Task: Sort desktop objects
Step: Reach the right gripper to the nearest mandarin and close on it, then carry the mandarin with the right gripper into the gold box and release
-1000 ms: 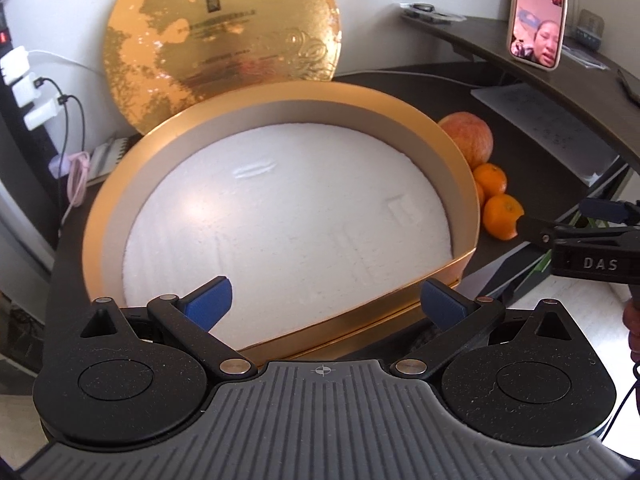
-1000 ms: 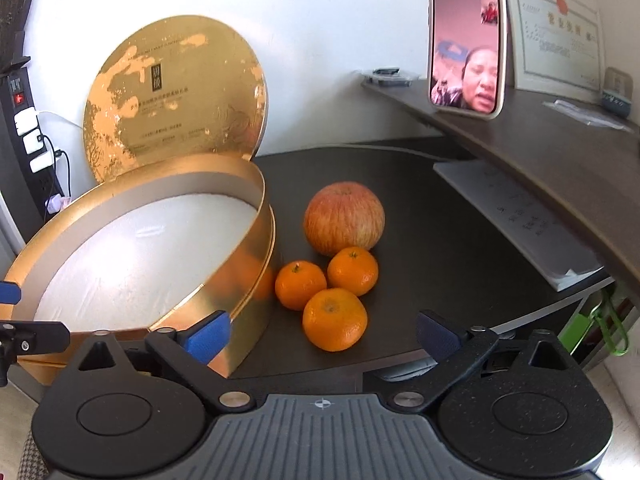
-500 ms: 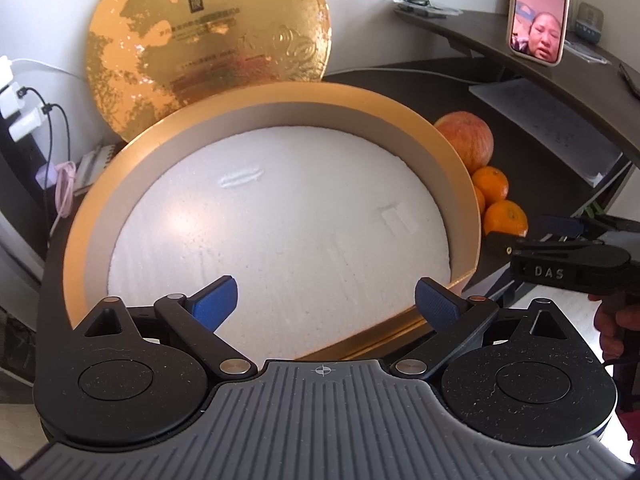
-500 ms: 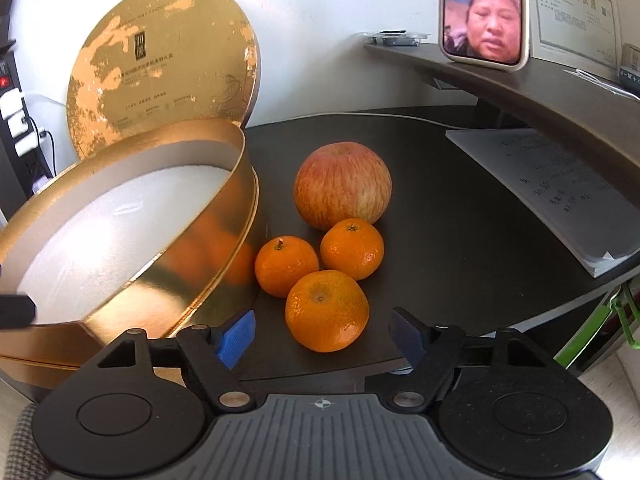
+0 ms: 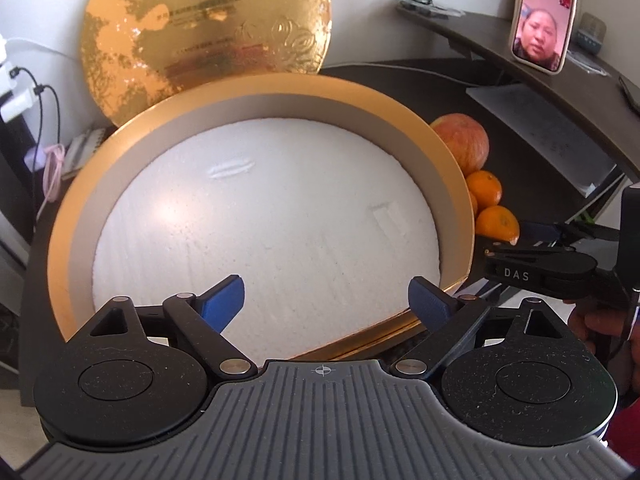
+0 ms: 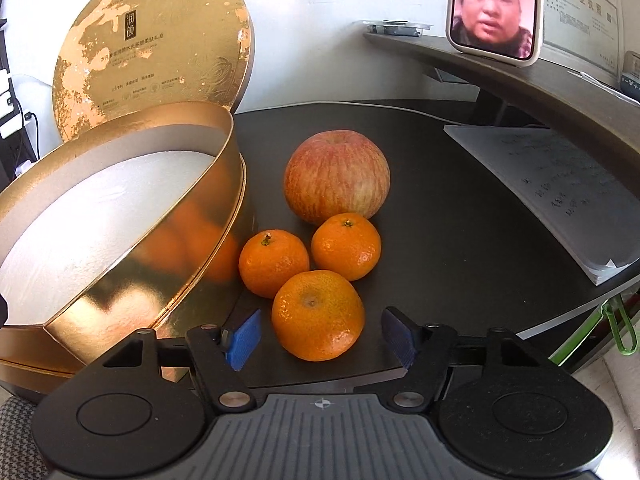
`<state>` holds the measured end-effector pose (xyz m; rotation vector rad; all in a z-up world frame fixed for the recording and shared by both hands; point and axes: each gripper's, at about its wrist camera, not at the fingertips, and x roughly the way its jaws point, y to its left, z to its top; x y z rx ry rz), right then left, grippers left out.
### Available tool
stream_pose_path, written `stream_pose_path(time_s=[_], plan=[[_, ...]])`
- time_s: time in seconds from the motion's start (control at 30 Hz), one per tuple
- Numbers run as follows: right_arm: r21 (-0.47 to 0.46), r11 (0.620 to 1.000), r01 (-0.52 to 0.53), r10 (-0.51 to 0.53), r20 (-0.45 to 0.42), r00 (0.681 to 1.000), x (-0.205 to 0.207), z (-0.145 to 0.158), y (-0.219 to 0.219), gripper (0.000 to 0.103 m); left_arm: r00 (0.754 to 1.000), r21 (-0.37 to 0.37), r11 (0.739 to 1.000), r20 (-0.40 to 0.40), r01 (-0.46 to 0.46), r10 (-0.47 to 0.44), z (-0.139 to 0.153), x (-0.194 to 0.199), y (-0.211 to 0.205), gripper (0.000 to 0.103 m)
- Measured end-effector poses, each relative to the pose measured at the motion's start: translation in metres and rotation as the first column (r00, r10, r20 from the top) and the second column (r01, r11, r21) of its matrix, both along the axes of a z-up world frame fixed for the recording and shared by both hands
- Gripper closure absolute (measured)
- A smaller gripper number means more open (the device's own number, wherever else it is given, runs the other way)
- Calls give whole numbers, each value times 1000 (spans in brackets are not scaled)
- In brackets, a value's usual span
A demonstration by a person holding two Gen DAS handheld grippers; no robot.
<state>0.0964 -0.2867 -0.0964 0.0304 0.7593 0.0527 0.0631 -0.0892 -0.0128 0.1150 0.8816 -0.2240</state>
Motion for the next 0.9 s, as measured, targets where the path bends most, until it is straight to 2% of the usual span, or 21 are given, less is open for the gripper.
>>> stream_pose_path(time_s=[0.13,0.47,0.67,0.77,0.9], plan=[[-8,1000,0,0,-22,1000,3,-2,1,54,1000,3,1000,14,6,-6,2,-3,-2,10],[-28,999,21,-21,-8,1000,-4,10,4,54,999,-8,1000,35,21,-21,6,-13,5,10],[-10,999,41,-40,83,996,-22,54,9,54,998,-36,999,63,-24,26,14,-19,30,10],[-7,1000,5,-4,153,988,-31,83,22,54,991,-53,996,108,-77,83,25,-25,54,10],[-13,996,-93,94,213,973,-38,111,53,54,977,-84,984,131,-158,168,34,-33,90,9]])
